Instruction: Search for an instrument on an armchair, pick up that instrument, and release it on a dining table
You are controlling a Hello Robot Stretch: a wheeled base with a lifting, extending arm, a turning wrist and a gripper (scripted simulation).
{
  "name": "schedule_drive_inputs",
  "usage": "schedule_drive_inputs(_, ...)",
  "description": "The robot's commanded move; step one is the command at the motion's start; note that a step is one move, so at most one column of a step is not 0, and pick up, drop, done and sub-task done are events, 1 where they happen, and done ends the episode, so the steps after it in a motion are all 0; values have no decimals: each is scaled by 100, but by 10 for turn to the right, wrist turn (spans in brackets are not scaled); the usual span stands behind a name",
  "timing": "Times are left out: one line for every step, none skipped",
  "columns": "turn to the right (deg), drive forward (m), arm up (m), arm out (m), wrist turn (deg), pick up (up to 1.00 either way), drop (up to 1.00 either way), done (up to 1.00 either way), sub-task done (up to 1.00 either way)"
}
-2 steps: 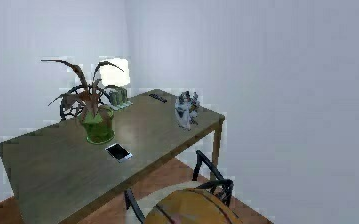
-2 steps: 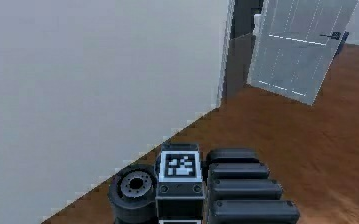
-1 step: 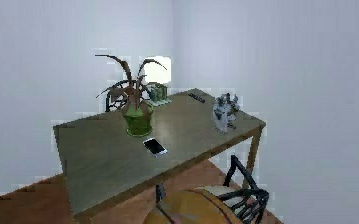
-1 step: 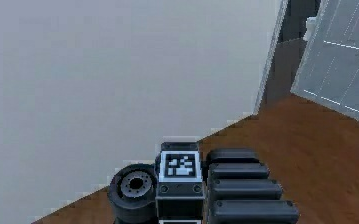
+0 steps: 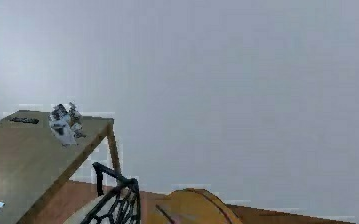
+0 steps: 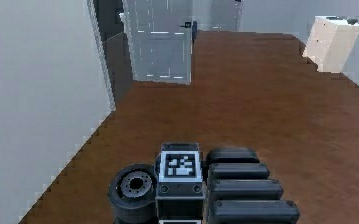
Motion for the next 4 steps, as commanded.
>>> schedule_drive_inputs(60,0,0,0,0,0,0,0,0)
schedule_drive_inputs(-450,0,0,0,0,0,0,0,0)
schedule_drive_inputs(-450,0,0,0,0,0,0,0,0)
schedule_drive_inputs(-150,0,0,0,0,0,0,0,0)
